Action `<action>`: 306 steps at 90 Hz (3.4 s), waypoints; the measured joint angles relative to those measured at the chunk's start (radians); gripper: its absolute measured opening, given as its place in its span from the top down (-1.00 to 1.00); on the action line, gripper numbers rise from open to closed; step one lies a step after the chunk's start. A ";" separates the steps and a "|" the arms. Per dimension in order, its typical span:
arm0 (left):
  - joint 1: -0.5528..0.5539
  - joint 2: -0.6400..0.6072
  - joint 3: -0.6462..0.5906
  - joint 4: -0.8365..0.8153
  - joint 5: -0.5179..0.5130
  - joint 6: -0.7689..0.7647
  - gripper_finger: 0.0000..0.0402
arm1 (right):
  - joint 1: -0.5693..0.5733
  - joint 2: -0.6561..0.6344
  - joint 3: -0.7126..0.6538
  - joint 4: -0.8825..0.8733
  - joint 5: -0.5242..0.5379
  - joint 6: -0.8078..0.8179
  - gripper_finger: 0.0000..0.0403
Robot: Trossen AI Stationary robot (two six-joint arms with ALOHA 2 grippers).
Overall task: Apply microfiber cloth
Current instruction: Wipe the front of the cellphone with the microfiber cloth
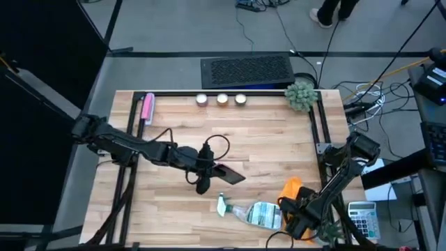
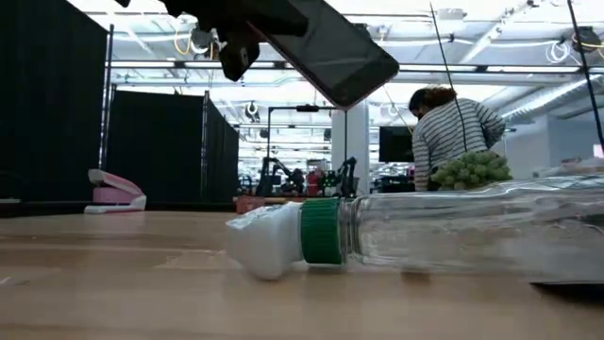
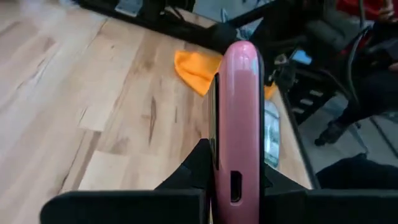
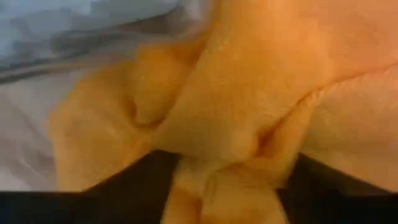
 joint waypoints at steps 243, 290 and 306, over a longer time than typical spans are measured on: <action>-0.001 0.004 0.000 0.272 -0.120 0.004 0.95 | -0.384 -0.271 0.214 0.734 1.109 -1.172 0.98; -0.006 -0.027 -0.003 0.255 -0.134 0.019 0.95 | -0.380 -0.249 0.218 0.521 1.045 -1.042 0.98; -0.005 -0.059 -0.003 0.256 -0.133 0.040 0.95 | -0.299 -0.248 0.215 0.136 1.033 -0.662 0.98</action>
